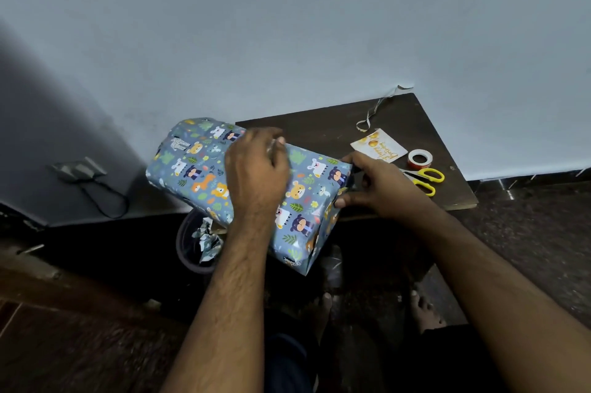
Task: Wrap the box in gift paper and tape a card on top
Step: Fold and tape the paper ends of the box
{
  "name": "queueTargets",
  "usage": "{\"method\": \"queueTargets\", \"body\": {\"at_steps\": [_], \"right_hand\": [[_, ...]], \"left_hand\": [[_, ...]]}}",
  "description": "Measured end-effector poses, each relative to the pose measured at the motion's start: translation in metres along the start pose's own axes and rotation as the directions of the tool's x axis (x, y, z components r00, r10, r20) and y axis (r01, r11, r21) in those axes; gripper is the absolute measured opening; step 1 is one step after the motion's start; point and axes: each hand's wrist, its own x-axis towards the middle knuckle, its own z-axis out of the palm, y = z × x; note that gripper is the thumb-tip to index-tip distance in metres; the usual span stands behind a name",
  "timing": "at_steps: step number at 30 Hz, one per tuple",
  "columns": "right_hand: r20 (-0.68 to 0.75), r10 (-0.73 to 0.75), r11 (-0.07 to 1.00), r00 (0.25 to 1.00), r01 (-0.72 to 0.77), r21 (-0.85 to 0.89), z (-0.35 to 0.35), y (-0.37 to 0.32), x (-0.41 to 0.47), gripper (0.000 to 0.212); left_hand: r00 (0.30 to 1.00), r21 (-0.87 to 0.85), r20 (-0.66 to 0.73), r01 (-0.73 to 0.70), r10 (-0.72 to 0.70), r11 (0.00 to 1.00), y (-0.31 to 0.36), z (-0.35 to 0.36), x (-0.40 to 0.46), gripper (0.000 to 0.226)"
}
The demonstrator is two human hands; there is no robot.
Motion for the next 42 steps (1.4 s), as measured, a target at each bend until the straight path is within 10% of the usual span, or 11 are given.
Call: {"method": "queueTargets", "body": {"at_steps": [5, 8, 11, 14, 25, 31, 42], "right_hand": [[-0.074, 0.036, 0.991, 0.997, -0.045, -0.124, 0.002, -0.007, -0.012, 0.041], [-0.098, 0.029, 0.988, 0.995, -0.044, -0.150, 0.007, -0.014, -0.024, 0.031], [-0.087, 0.023, 0.997, 0.996, -0.030, -0.077, 0.013, -0.018, -0.035, 0.030], [-0.048, 0.002, 1.000, 0.999, -0.001, 0.022, 0.015, -0.024, -0.049, 0.035], [-0.260, 0.094, 0.846, 0.961, 0.061, 0.529, 0.029, -0.055, -0.080, 0.038], [-0.343, 0.064, 0.834, 0.937, 0.139, 0.533, 0.013, -0.079, -0.096, 0.035], [-0.399, -0.114, 0.879, 0.910, 0.279, 0.386, -0.055, -0.138, -0.116, 0.059]], "left_hand": [[0.848, -0.073, -0.093, 0.517, -0.522, 0.853, -0.006, -0.018, -0.044, 0.078], [0.607, -0.451, 0.086, 0.730, -0.790, 0.513, -0.009, -0.020, -0.065, 0.099], [0.499, -0.703, 0.367, 0.702, -0.785, 0.118, -0.017, -0.027, -0.076, 0.067], [0.498, -0.729, 0.462, 0.685, -0.733, 0.006, -0.022, -0.037, -0.082, 0.060], [0.902, -0.814, 0.266, 0.399, -0.340, 0.422, 0.007, -0.066, -0.097, 0.086], [0.910, -0.753, 0.376, 0.411, -0.178, 0.513, 0.020, -0.091, -0.081, 0.121], [0.958, -0.739, 0.282, 0.178, 0.058, 0.650, 0.060, -0.155, -0.038, 0.111]]}}
